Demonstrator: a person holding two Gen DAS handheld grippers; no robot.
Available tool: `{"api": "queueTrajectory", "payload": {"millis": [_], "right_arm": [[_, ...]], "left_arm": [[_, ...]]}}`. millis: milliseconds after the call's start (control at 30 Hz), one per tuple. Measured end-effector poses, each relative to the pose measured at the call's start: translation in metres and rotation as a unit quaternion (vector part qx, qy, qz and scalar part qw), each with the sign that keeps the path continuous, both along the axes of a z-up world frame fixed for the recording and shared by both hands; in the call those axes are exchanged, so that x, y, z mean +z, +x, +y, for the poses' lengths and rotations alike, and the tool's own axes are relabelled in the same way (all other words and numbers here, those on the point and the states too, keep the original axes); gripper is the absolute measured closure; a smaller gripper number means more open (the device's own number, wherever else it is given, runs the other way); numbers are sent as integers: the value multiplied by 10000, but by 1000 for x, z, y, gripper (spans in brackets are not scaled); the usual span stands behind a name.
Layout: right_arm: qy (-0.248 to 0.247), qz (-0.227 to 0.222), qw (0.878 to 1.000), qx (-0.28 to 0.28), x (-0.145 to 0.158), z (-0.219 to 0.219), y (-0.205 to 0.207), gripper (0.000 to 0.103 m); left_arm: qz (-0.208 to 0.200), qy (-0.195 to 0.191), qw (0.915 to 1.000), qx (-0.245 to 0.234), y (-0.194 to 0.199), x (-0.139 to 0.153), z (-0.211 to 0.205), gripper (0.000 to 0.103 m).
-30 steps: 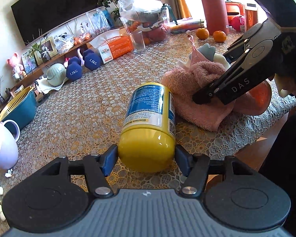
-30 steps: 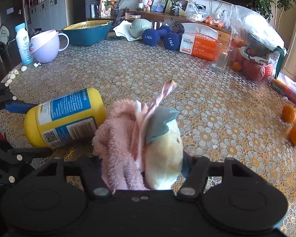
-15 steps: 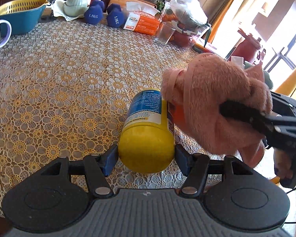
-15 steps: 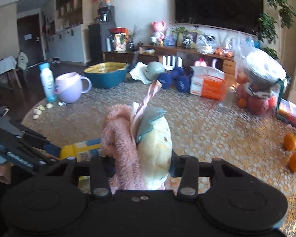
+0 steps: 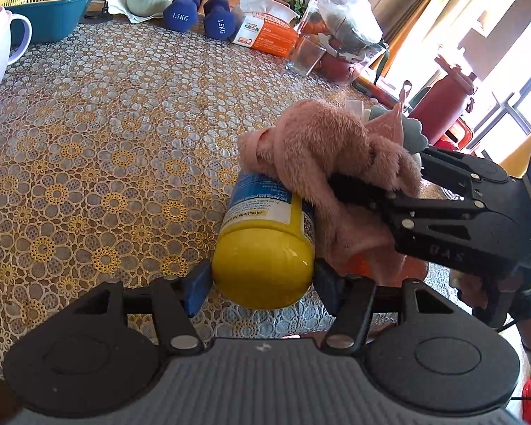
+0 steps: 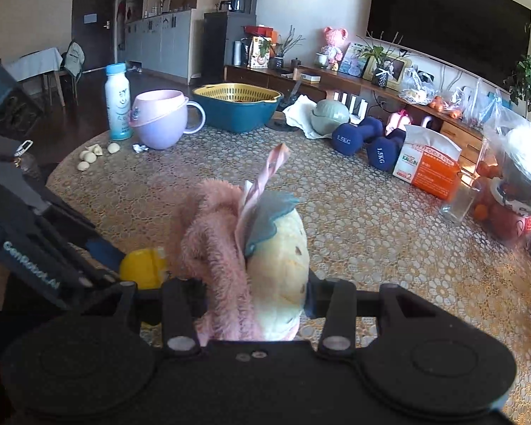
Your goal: Organize objects
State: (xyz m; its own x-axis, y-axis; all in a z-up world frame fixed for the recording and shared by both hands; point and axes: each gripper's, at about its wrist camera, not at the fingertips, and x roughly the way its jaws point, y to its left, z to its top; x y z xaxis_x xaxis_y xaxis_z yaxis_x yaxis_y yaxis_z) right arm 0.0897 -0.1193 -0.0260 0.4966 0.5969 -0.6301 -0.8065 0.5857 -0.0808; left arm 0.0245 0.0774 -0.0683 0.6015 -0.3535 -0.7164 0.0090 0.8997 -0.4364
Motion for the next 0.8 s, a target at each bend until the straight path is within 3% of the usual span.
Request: {"api": "queueTrajectory", "payload": {"millis": [233,333,533,700,800], "right_arm": [[-199,-97,9970,-735,-5,-14,20,59],[-103,-148,9968,-781,3,-24,15,59],[198,-94,9998,-4,22,-26,-18,59],[35,-61,9973,724,17,2,-40,59],[-196,-233,9958,864,11,15,-41,59]], "left_arm": [[18,-19,10000,-24,-1,-4,-1,42],[18,-10,10000,-38,-1,-7,-1,42],[-36,57,10000,-67,-2,-8,-3,42],[-78,227,9996,-124,-3,-6,-8,42],[-107,375,9991,-149,-3,-5,-9,42]]}}
